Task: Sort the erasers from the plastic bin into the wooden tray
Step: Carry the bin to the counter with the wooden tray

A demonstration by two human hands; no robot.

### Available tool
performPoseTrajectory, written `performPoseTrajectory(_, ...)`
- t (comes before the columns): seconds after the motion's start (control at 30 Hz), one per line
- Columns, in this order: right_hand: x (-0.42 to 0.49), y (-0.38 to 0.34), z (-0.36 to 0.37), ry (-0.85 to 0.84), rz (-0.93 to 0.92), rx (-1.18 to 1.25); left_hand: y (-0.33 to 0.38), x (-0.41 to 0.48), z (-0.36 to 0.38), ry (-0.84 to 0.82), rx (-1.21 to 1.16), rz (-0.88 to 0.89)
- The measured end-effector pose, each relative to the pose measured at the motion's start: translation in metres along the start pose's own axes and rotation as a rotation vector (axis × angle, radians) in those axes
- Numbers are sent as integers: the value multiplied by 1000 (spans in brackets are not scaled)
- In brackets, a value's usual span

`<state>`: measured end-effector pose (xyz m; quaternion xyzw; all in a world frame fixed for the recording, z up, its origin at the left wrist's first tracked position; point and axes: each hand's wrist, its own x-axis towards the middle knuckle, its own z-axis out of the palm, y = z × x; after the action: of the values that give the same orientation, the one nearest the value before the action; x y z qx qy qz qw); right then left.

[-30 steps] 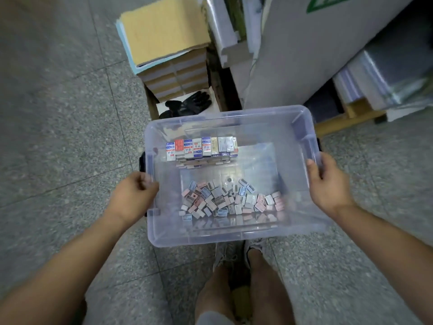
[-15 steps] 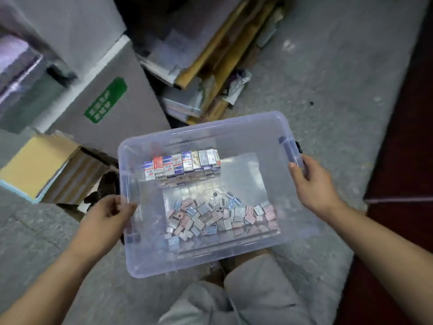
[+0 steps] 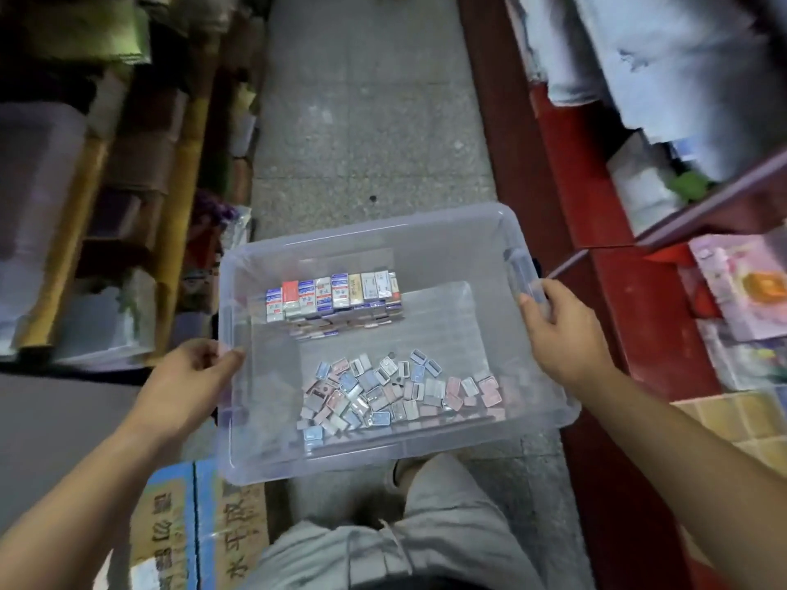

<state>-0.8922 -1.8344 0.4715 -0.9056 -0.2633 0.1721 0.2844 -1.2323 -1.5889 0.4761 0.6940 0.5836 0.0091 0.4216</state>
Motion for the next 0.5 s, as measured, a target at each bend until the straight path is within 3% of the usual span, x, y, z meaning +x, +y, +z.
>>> performPoseTrajectory(0.33,63,110,-71,118,203,37,139,93,125,-140,105,135)
performPoseTrajectory(0.5,78,160,-67,182,307,49,170,141,183,-226,158,186)
